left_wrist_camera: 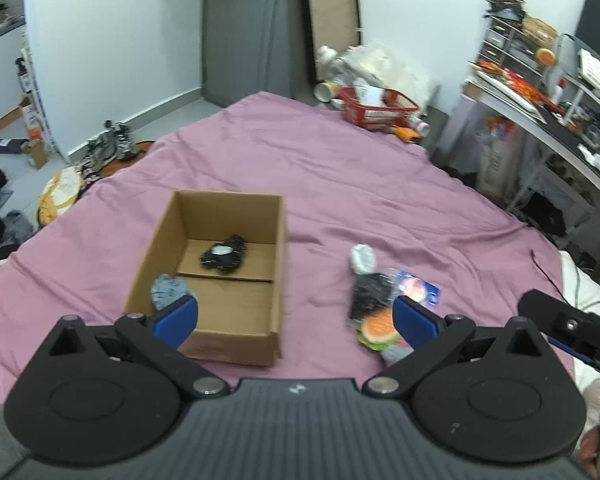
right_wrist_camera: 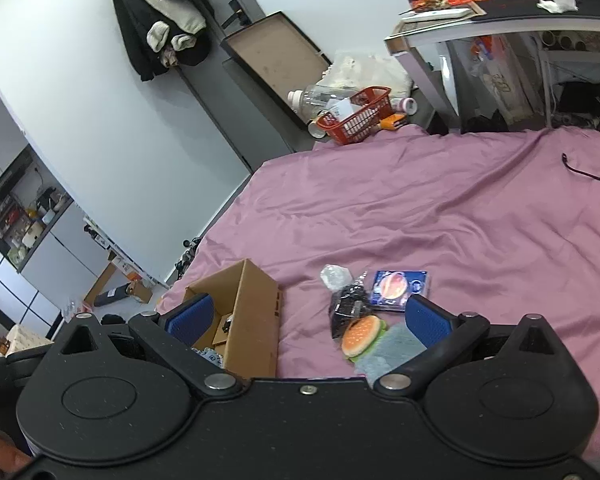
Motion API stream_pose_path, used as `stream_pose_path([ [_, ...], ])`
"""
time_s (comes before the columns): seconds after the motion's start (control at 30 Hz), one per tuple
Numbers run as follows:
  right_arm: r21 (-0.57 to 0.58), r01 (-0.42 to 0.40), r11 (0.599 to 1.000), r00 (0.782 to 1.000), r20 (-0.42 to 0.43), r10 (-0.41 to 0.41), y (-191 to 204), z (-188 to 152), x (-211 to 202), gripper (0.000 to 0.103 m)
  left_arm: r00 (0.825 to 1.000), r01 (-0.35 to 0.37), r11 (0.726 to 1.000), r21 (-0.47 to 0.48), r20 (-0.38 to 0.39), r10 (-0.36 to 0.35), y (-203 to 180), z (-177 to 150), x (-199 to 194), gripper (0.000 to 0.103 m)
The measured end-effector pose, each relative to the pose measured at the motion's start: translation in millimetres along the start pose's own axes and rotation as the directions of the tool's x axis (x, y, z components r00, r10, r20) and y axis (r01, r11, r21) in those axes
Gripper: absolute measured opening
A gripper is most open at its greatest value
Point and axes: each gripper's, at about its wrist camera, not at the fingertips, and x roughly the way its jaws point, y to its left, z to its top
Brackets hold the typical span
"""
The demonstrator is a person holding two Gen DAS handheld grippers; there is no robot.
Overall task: Organize soft objects
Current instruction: 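Move both tools from the box toward the grey fluffy plush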
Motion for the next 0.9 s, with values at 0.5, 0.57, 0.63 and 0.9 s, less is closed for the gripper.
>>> stream_pose_path([
  [0.5,0.199,-0.071,0.977,0.996,-0.036,0.08,-64,-6,12,0.103,0.999,-0.016,1.0,0.001,-0.047,0.016,-52,-15,3,0.102],
  [0.57,0.229,-0.057,0.972,0.996,-0.048,0.07,-71,-8,17,0.103,0.999,-0.012,1.0,0.008,-0.05,0.013,-57,-16,8,0.102],
  [0.63,0.255,-0.036,0.966,0.997,-0.06,0.053,-76,-11,24,0.103,0.999,-0.017,1.0,0.008,-0.05,0.018,-62,-18,12,0.102],
  [0.9,0.35,-0.054,0.935,0.991,-0.097,0.094,-94,-17,48,0.087,0.998,-0.014,1.0,0.001,-0.06,0.014,-74,-27,42,0.1],
])
